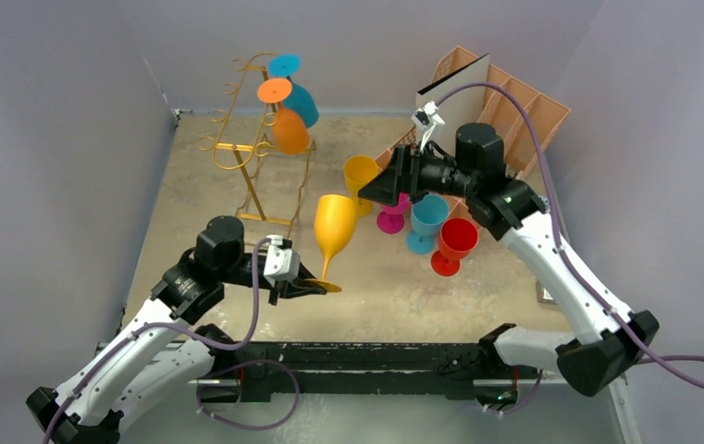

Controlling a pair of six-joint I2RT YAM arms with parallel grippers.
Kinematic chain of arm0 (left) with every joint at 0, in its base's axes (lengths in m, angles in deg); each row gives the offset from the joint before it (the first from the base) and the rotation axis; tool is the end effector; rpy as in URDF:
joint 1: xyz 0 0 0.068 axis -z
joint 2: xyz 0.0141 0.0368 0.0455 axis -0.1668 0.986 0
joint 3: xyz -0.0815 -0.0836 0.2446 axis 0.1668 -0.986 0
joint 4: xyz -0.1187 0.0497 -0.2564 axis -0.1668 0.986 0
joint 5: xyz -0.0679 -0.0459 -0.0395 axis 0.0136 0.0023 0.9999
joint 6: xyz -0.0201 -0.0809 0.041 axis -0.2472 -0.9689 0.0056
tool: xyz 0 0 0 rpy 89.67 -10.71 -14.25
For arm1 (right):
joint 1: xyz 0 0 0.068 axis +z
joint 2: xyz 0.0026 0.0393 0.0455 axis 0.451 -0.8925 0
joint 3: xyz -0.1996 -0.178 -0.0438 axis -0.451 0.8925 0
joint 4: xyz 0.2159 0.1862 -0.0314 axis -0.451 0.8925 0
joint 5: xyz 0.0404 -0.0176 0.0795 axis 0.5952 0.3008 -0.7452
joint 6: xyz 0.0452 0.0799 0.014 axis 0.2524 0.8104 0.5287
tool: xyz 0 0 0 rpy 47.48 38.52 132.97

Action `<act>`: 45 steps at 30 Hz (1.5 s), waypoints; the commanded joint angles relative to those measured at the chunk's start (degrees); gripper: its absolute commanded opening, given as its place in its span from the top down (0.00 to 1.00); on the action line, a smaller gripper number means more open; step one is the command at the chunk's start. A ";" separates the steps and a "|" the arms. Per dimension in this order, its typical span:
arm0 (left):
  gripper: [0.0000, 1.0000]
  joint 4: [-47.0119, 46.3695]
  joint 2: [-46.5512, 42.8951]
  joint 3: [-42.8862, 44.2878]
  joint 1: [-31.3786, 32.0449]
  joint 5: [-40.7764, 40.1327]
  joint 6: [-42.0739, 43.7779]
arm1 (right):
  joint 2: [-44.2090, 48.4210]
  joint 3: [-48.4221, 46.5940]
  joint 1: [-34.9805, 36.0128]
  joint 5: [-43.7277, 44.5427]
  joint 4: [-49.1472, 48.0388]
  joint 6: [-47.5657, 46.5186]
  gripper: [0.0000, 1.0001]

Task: Take the wine glass off the wine glass rack
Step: Place the wine glass at the center of the board.

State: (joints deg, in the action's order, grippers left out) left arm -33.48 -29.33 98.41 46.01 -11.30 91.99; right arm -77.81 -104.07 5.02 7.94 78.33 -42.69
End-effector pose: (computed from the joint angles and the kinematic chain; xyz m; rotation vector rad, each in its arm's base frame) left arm 0.1224 -0.1752 0.3105 1.3648 1.3646 -1.1752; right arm 0.2577 0.2085 0.4250 -0.4575 1.8339 1.1987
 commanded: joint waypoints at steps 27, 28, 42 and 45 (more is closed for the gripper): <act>1.00 6.73 1.36 2.26 0.03 8.02 17.93 | -14.25 -4.32 -3.27 -45.47 -10.12 16.60 0.59; 1.00 6.70 1.58 2.42 0.03 8.17 17.94 | -14.14 -3.95 -3.18 -45.91 -10.60 16.99 0.59; 1.00 6.59 2.35 4.37 0.04 11.94 17.24 | -14.62 -2.43 -3.03 -42.22 -9.10 15.52 0.64; 1.00 7.34 2.33 4.42 -0.01 11.75 17.34 | -15.45 -2.28 -2.91 -45.66 -14.72 19.39 0.64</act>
State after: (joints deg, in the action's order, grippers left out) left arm -25.68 -27.02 100.46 46.01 -1.99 108.19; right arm -93.61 -106.78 1.72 -34.13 69.61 -26.35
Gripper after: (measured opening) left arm 0.021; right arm 0.364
